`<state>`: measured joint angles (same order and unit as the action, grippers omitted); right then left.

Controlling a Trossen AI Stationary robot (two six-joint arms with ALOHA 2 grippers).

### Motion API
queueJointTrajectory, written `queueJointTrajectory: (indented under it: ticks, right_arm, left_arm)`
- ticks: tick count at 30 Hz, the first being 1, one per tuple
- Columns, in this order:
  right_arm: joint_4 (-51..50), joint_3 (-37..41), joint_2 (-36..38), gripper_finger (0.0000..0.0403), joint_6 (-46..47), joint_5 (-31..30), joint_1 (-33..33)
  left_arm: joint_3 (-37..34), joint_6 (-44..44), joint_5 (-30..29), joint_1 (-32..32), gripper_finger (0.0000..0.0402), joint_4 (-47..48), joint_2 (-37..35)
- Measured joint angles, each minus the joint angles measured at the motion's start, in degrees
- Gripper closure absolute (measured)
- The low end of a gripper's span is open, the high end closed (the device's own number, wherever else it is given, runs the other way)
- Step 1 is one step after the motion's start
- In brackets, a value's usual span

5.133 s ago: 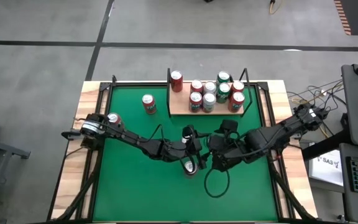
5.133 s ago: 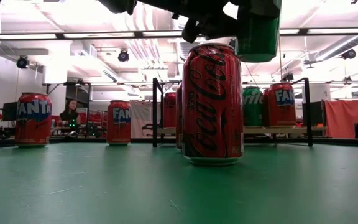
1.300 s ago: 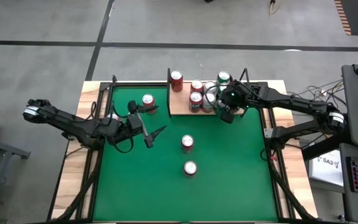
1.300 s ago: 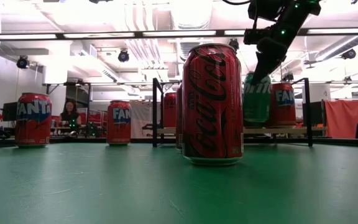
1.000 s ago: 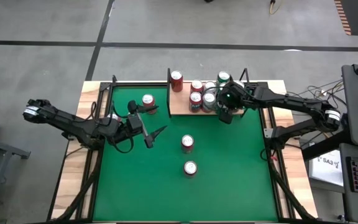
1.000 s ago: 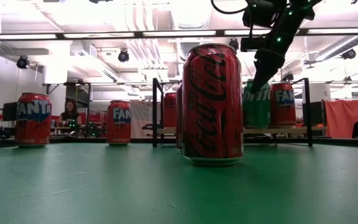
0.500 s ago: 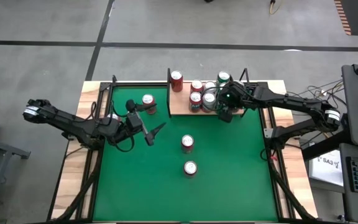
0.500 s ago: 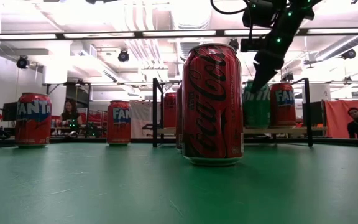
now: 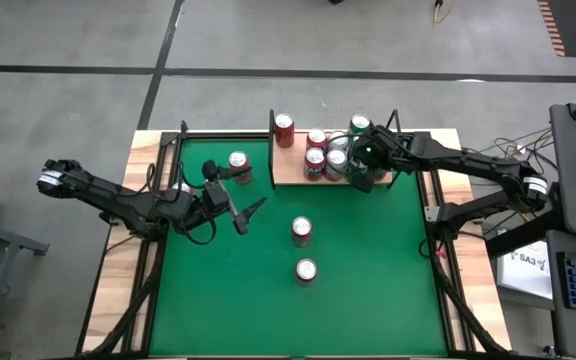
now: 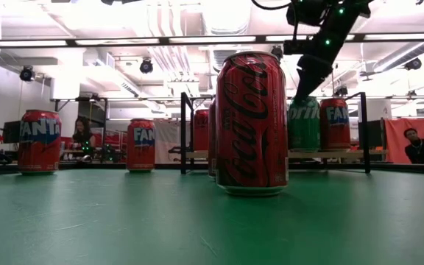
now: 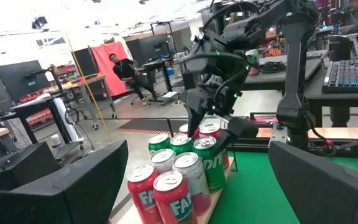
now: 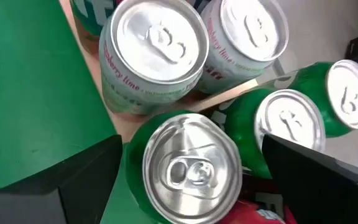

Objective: Place canned beverage on shelf
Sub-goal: Adjust the green soda cans

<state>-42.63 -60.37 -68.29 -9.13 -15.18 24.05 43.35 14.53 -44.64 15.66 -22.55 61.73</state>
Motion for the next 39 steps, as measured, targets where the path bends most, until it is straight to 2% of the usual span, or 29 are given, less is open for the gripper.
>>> queueJointTrajectory:
  ticks: [11,17,23,30,35,39]
  right_arm:
    - [-5.6,-9.3,0.2,0.0024,1.3,0.1,-0.2]
    - [-5.5,-14.5,0.4,0.0024,6.4,0.1,-2.4]
    - [-4.7,-17.2,1.1,0.0024,9.6,-0.2,-8.6]
    - [-4.2,-14.8,2.1,0.0024,12.5,-10.4,-19.6]
    - [-2.0,-12.5,2.5,0.0024,16.4,-12.9,-26.1]
    - [5.2,-8.6,2.6,0.0024,17.6,-15.4,-30.1]
  left_arm:
    - [0.0,-0.2,0.0,0.0,0.0028,3.0,0.1]
    - [0.0,-3.3,0.1,0.1,0.0028,3.4,0.9]
    - [0.0,-4.5,0.2,0.2,0.0028,4.2,1.6]
    - [0.0,-6.2,0.2,0.7,0.0028,8.6,1.6]
    - [0.0,-6.8,0.2,0.9,0.0028,8.6,1.6]
    - [0.0,-8.1,0.5,0.9,0.0028,9.0,1.6]
